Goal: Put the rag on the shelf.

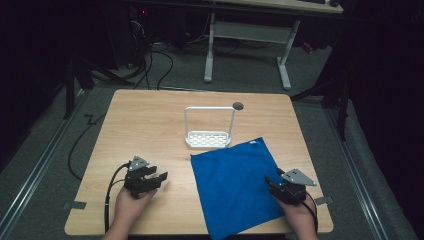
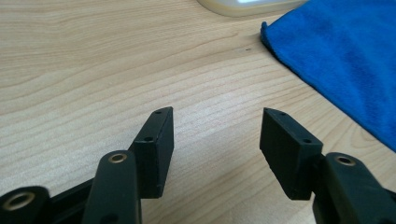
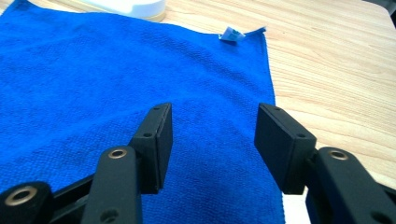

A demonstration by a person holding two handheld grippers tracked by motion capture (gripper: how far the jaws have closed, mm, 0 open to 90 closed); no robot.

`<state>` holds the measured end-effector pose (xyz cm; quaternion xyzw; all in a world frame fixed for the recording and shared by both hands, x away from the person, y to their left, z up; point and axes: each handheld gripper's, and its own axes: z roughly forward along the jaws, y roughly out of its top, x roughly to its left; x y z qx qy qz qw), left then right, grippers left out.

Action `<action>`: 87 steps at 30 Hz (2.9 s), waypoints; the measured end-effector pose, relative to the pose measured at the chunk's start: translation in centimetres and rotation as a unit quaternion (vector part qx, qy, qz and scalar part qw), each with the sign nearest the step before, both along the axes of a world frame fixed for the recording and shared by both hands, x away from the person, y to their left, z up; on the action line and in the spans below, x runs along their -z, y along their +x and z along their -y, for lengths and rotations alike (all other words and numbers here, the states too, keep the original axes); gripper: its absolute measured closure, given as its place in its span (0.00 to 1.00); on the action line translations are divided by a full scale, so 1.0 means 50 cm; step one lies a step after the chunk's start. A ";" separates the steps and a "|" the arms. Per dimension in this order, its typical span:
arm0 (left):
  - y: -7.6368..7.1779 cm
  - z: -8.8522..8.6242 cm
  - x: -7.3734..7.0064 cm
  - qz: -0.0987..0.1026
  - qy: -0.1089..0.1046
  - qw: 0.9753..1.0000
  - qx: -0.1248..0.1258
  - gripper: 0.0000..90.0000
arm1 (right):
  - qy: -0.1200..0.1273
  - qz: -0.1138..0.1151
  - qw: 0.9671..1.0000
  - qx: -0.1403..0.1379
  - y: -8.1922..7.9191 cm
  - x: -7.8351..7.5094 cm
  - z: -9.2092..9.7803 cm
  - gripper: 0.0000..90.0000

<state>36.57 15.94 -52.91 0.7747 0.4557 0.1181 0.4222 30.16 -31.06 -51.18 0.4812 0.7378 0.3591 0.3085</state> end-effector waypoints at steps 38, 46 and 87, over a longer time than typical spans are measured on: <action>-0.087 0.230 -0.024 0.027 0.032 0.986 0.163 0.94 | 0.019 0.009 1.000 0.012 -0.001 -0.012 0.015 0.64; -0.102 0.274 -0.008 0.018 0.068 0.978 0.197 1.00 | 0.017 0.006 1.000 0.006 0.000 -0.010 0.014 0.65; -0.075 0.098 -0.013 -0.026 0.053 0.991 0.118 0.99 | 0.018 -0.016 0.999 -0.042 0.010 0.002 -0.023 0.84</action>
